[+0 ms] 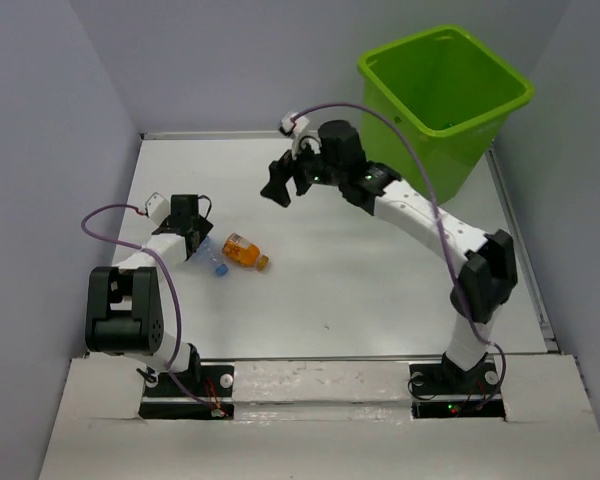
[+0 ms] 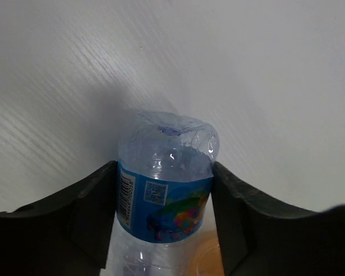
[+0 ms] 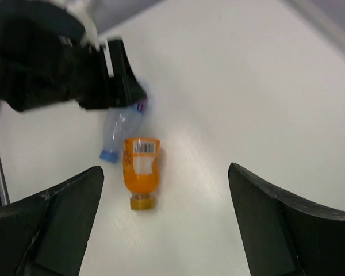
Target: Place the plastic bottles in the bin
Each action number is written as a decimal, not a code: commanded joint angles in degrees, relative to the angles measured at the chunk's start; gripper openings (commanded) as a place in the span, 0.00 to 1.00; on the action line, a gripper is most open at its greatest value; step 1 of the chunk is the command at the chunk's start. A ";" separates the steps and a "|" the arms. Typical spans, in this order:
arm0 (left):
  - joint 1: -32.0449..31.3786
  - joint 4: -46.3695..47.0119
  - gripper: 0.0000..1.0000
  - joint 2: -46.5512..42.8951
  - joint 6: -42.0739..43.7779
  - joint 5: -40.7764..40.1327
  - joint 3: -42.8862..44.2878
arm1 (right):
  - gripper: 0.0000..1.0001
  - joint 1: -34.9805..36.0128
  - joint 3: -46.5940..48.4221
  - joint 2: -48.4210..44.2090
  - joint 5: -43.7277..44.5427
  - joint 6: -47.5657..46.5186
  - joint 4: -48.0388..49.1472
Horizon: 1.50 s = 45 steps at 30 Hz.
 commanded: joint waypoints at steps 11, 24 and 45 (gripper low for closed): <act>0.11 0.25 0.32 -10.93 0.40 -1.46 -1.97 | 0.99 8.96 11.38 28.21 -10.78 -10.98 -10.33; 0.11 -7.13 0.33 -26.83 4.71 -2.68 0.30 | 0.57 10.28 15.27 37.46 -0.59 -2.63 -1.56; -12.79 4.20 0.32 -35.12 6.99 11.65 18.75 | 0.19 -20.72 13.67 -6.68 30.87 -5.53 8.21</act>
